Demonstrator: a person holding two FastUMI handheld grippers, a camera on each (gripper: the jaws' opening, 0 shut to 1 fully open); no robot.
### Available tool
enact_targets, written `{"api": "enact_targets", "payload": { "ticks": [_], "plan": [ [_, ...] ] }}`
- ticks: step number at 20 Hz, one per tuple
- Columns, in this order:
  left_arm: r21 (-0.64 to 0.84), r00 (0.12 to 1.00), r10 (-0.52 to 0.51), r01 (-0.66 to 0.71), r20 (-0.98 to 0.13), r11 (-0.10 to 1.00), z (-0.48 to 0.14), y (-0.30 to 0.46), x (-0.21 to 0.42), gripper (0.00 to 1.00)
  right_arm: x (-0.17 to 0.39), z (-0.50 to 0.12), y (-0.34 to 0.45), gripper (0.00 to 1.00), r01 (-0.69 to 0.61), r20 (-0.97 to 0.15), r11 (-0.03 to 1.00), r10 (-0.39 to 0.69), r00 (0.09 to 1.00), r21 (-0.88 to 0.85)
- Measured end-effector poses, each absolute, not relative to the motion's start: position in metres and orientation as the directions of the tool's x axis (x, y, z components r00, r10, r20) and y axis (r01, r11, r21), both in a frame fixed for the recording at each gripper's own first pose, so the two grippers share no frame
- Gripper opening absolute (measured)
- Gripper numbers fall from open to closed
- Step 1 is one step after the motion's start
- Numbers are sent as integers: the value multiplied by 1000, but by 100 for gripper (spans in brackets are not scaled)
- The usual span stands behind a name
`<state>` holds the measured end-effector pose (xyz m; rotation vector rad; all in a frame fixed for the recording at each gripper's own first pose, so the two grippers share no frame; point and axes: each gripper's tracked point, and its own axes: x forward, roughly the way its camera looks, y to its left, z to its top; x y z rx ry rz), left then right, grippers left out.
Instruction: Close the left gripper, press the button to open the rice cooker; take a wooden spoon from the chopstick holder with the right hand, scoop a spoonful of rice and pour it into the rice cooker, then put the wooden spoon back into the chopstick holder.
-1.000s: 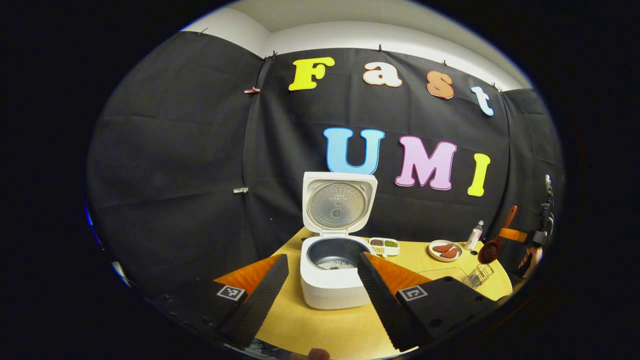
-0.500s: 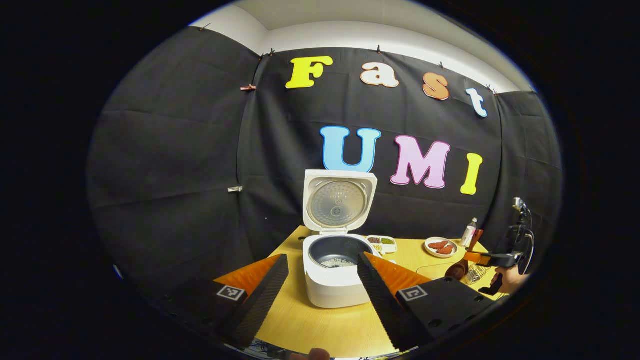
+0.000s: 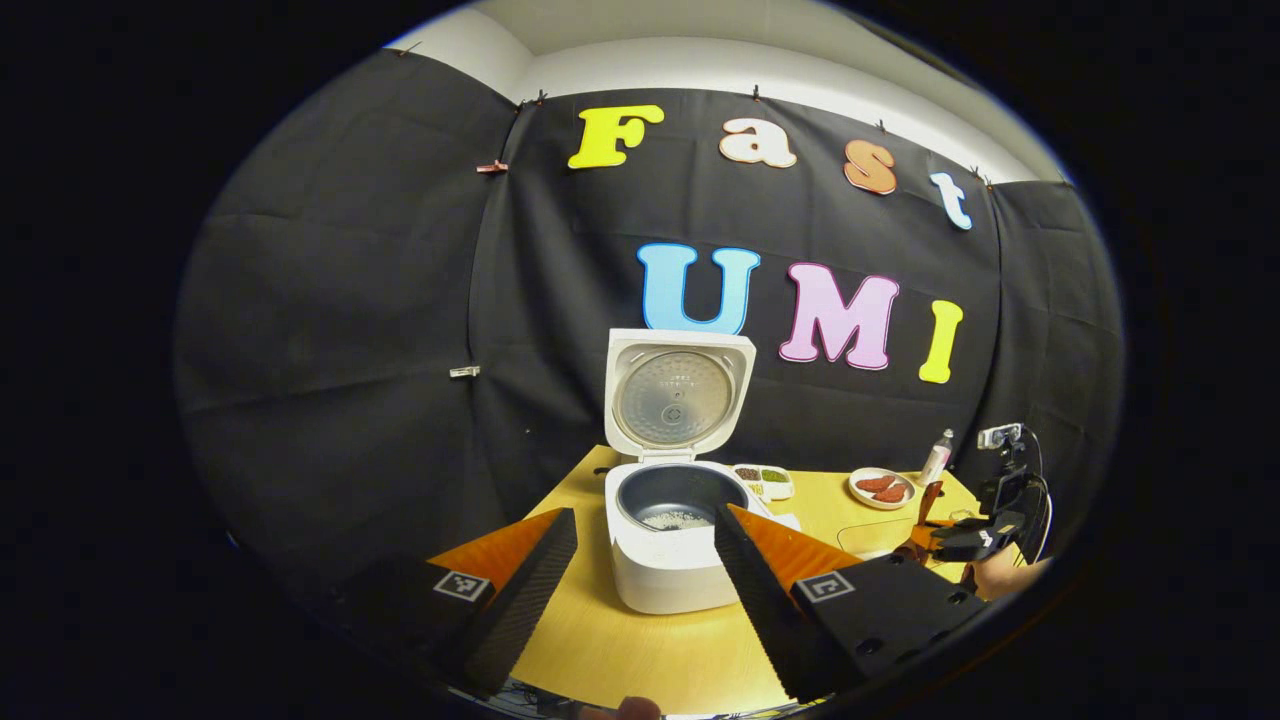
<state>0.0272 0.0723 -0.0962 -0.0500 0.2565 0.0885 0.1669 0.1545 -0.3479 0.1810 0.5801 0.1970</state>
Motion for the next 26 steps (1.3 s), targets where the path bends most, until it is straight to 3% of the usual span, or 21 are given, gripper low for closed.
{"api": "enact_targets", "payload": {
  "ticks": [7,15,26],
  "plan": [
    [-43,963,90,-104,-253,994,-98,78,26,95,160,-341,195,10,35,-541,856,294,788,516],
    [-36,966,95,-107,-239,994,-90,80,24,95,160,-343,175,10,282,-536,600,298,790,749],
    [-45,976,54,-65,-212,997,-77,75,26,95,165,-272,112,10,319,-413,350,236,880,881]
  ]
}}
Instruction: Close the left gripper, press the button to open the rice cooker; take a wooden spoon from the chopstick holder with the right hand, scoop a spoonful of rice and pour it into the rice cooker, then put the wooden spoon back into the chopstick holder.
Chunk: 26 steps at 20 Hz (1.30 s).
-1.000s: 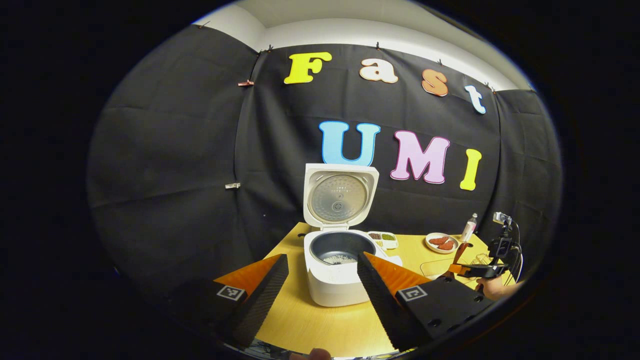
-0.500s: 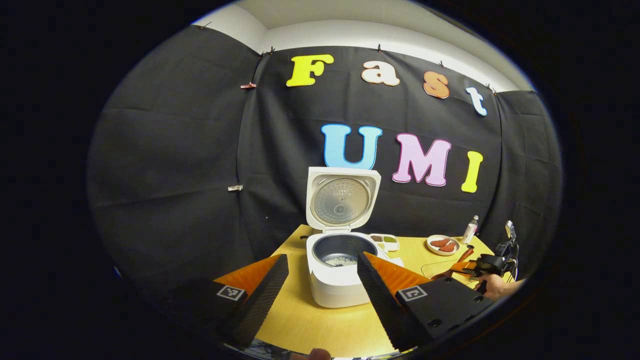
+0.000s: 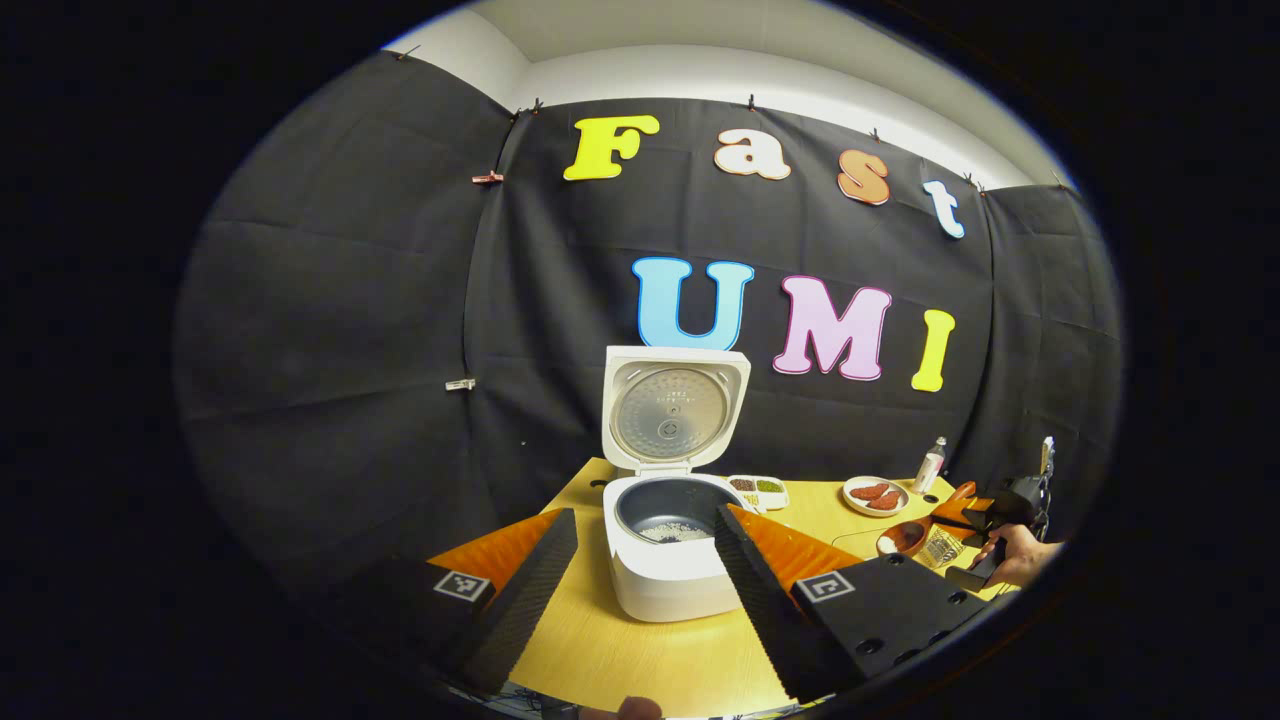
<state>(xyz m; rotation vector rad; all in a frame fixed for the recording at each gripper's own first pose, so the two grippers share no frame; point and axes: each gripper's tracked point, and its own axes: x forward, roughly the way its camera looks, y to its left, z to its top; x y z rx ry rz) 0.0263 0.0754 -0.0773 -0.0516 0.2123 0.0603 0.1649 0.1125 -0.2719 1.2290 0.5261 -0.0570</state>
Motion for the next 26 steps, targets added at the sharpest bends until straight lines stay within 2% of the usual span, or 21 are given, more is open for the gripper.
{"api": "enact_targets", "payload": {
  "ticks": [6,13,14,15,20,26],
  "plan": [
    [-70,976,33,-49,-217,996,-82,79,27,95,169,-205,122,10,245,-327,307,253,911,920],
    [-95,968,49,-74,-246,993,-96,107,21,95,181,-134,199,10,137,-227,265,350,909,955],
    [-91,967,51,-76,-250,993,-99,111,21,95,182,-126,213,14,127,-218,255,368,904,959],
    [-88,966,53,-78,-252,993,-100,116,21,95,184,-121,229,10,120,-210,243,386,898,962],
    [-85,967,60,-84,-249,993,-102,131,22,95,191,-106,303,10,85,-190,238,465,865,968],
    [-108,968,49,-78,-248,991,-105,140,27,95,201,-125,366,10,77,-233,316,493,838,946]
  ]
}}
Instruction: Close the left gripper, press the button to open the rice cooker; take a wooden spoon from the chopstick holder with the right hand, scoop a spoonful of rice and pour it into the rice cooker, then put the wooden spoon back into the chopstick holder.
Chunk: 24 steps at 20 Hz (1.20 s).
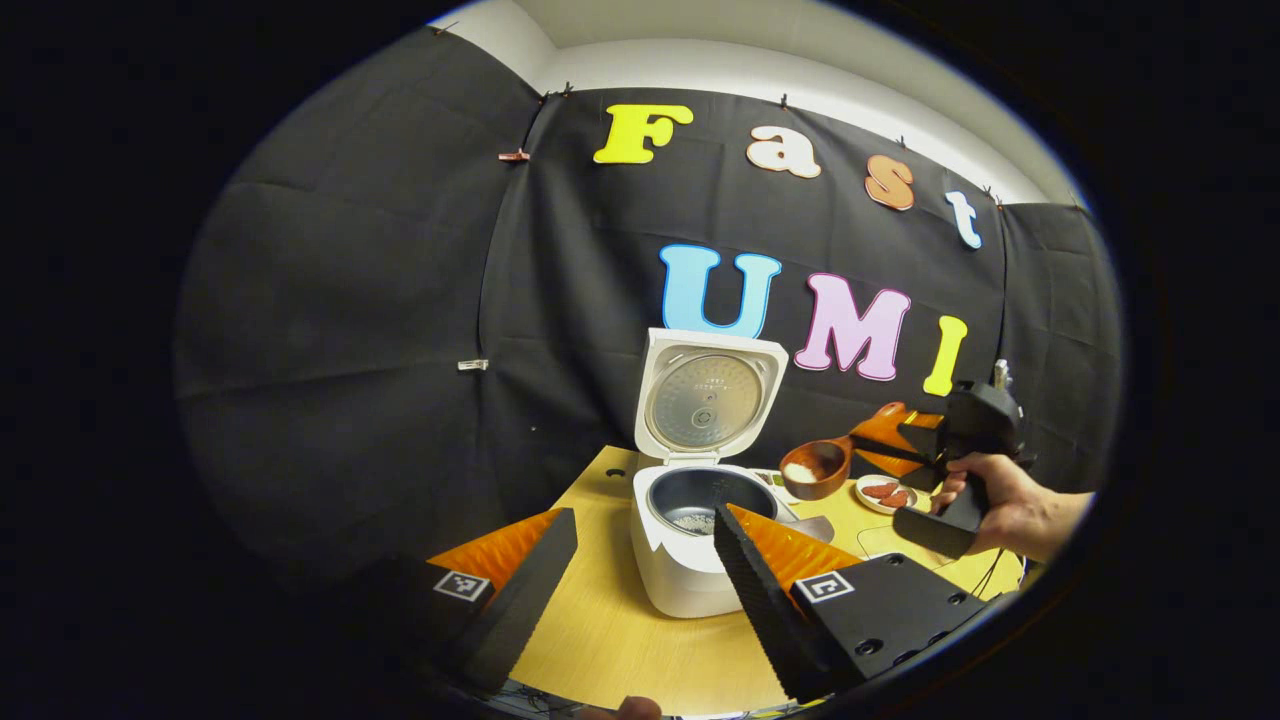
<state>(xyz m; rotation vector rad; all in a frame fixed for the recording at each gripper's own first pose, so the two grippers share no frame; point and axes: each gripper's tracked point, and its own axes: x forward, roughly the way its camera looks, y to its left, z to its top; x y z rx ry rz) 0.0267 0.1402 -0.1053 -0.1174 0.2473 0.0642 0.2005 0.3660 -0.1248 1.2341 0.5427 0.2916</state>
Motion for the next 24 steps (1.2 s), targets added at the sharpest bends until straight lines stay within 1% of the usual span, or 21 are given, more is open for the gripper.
{"api": "enact_targets", "payload": {
  "ticks": [5,8,12,14,19,24],
  "plan": [
    [-133,966,44,-80,-255,988,-113,146,31,95,217,-138,407,10,64,-254,377,480,839,924],
    [-141,964,49,-89,-263,986,-117,150,32,95,231,-147,427,10,21,-286,494,467,837,869],
    [-142,958,60,-103,-282,985,-126,155,36,95,242,-153,455,10,-98,-313,656,480,820,749],
    [-143,954,66,-112,-291,983,-128,159,37,95,248,-158,466,10,-147,-328,710,486,810,689],
    [-137,951,86,-131,-296,982,-129,168,37,95,255,-163,488,10,-263,-353,800,499,792,540],
    [-145,950,98,-145,-295,979,-130,172,30,95,255,-159,501,10,-364,-343,829,519,783,424]
  ]
}}
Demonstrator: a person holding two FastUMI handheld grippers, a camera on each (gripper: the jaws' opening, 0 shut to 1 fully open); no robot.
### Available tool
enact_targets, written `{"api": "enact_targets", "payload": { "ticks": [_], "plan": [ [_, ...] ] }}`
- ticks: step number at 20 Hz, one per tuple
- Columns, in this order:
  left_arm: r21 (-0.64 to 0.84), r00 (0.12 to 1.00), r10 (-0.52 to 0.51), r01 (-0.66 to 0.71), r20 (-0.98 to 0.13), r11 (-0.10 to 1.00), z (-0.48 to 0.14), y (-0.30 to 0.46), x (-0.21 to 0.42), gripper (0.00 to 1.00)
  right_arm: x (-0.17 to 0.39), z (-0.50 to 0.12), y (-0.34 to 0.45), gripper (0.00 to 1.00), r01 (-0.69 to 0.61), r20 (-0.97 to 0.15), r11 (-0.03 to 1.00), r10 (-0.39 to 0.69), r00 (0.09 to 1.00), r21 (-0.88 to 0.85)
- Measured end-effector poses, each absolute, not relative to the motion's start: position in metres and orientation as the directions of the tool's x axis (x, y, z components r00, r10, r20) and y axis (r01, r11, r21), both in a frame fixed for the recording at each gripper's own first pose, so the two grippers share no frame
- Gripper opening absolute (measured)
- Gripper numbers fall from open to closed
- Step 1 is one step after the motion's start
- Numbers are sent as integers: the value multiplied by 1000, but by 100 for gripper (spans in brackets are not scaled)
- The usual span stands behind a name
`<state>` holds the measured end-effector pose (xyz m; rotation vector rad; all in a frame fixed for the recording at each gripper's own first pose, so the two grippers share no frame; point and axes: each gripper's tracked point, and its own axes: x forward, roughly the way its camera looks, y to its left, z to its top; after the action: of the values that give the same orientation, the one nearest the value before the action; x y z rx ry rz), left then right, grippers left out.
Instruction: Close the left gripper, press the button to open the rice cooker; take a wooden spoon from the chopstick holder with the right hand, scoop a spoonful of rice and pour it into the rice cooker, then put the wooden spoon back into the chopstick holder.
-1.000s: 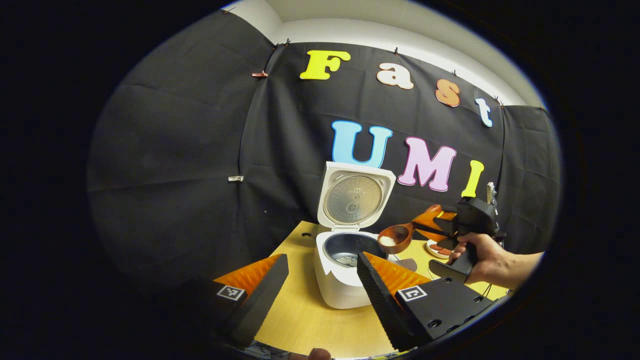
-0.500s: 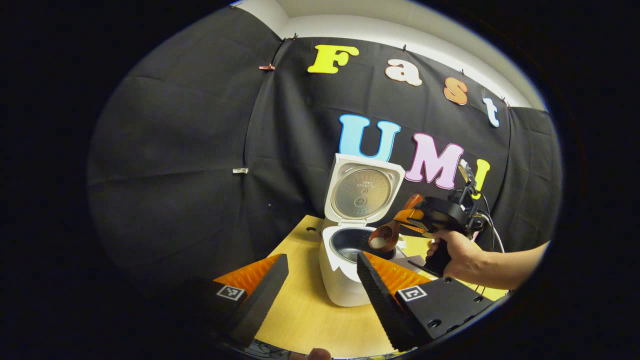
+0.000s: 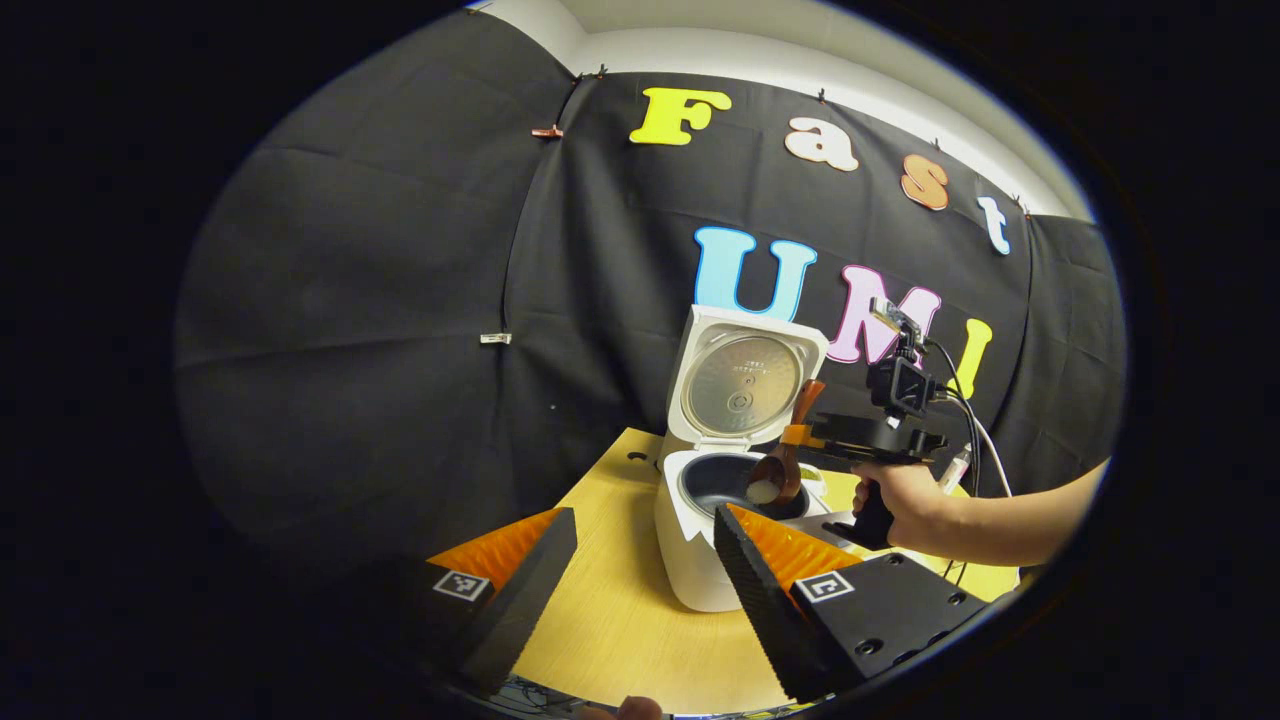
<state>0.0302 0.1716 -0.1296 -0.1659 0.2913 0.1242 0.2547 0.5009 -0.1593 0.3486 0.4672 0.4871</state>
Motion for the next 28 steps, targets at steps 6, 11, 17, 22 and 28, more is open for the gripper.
{"api": "enact_targets", "payload": {
  "ticks": [6,11,17,22,28],
  "plan": [
    [-157,948,106,-159,-300,975,-131,174,27,95,248,-151,509,10,-498,-321,834,551,770,238],
    [-163,946,108,-164,-304,973,-130,172,23,95,236,-141,518,10,-608,-292,793,593,751,45],
    [-173,949,100,-156,-298,973,-125,165,23,95,213,-109,538,10,-693,-211,694,660,721,-195],
    [-173,952,92,-148,-293,974,-125,161,19,95,202,-105,543,10,-712,-202,635,688,698,-299],
    [-163,951,100,-153,-293,975,-123,159,5,95,213,-124,533,10,-661,-284,749,645,709,52]
  ]
}}
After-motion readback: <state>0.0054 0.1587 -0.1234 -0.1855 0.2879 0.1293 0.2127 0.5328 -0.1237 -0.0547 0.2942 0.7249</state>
